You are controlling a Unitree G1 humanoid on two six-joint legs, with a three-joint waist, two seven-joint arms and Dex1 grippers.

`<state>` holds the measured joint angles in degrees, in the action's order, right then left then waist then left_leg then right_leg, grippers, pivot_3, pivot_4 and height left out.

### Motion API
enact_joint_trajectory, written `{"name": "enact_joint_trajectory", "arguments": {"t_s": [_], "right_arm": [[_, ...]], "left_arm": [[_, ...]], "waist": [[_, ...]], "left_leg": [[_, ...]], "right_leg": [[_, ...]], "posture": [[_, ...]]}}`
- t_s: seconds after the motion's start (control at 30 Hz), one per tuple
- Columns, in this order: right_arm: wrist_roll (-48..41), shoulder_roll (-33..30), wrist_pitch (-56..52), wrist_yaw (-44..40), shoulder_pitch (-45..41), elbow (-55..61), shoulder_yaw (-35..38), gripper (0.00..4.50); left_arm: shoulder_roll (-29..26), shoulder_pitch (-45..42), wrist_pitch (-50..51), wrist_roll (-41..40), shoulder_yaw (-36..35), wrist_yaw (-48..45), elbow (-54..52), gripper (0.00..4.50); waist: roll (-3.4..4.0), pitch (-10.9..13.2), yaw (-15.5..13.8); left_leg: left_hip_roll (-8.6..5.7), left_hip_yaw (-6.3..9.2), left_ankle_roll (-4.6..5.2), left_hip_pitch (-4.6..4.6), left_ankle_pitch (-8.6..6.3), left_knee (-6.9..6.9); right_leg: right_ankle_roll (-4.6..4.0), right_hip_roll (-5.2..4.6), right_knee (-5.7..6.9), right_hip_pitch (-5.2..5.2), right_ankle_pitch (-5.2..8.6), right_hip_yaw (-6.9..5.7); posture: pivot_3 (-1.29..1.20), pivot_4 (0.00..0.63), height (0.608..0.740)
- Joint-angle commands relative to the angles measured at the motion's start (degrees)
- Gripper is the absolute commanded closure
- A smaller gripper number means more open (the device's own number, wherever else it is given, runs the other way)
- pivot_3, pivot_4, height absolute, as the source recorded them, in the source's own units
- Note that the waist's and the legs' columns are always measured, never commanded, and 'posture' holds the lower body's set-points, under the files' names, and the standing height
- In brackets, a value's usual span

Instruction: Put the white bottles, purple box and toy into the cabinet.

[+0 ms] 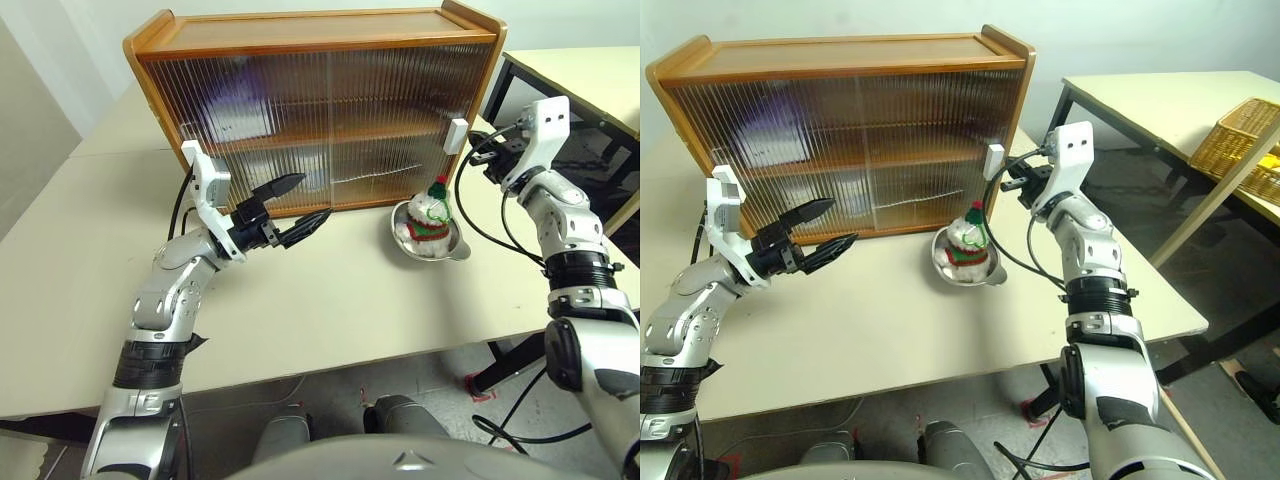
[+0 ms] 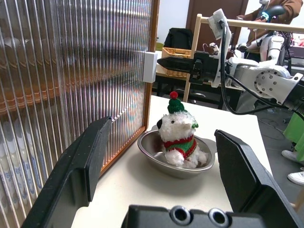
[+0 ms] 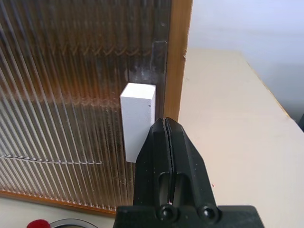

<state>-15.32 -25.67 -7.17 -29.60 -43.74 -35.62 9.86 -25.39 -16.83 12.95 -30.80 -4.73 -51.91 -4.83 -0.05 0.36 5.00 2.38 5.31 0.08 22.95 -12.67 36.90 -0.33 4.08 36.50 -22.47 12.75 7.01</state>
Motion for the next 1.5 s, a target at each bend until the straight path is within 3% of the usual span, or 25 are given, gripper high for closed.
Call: {"name": "enact_joint_trajectory", "arguments": {"t_s": [0.03,0.63,1.5], "right_arm": [[0.4,0.5,-2.0,0.9,-1.0,0.7,0.0,4.48],[-0.2,3.8,-7.3,2.2,-2.8,3.5,-0.3,4.48],[-4.1,13.7,-22.8,5.4,-4.1,13.3,-1.6,4.48]], "left_arm": [[-0.2,0.1,-0.4,0.2,-0.2,-0.1,0.0,0.0],[0.3,-0.2,-0.6,0.2,0.0,0.3,0.4,0.0],[0.1,-0.1,-0.5,-0.1,-0.4,1.0,-0.3,0.0]], "waist": [[0.0,0.0,0.0],[0.01,0.0,0.0],[0.03,0.0,0.1]], "left_leg": [[0.0,0.0,0.0,0.0,0.0,0.0],[0.0,0.0,0.0,-0.03,0.0,-0.03],[0.0,0.02,0.01,-0.03,0.0,-0.06]], "right_leg": [[-0.01,0.0,0.0,-0.01,-0.01,0.0],[-0.06,0.02,0.0,-0.09,-0.07,0.0],[-0.21,0.06,0.01,-0.25,-0.17,-0.01]], "posture": [[-0.12,0.0,0.74],[-0.12,0.0,0.74],[-0.1,0.0,0.74]]}}
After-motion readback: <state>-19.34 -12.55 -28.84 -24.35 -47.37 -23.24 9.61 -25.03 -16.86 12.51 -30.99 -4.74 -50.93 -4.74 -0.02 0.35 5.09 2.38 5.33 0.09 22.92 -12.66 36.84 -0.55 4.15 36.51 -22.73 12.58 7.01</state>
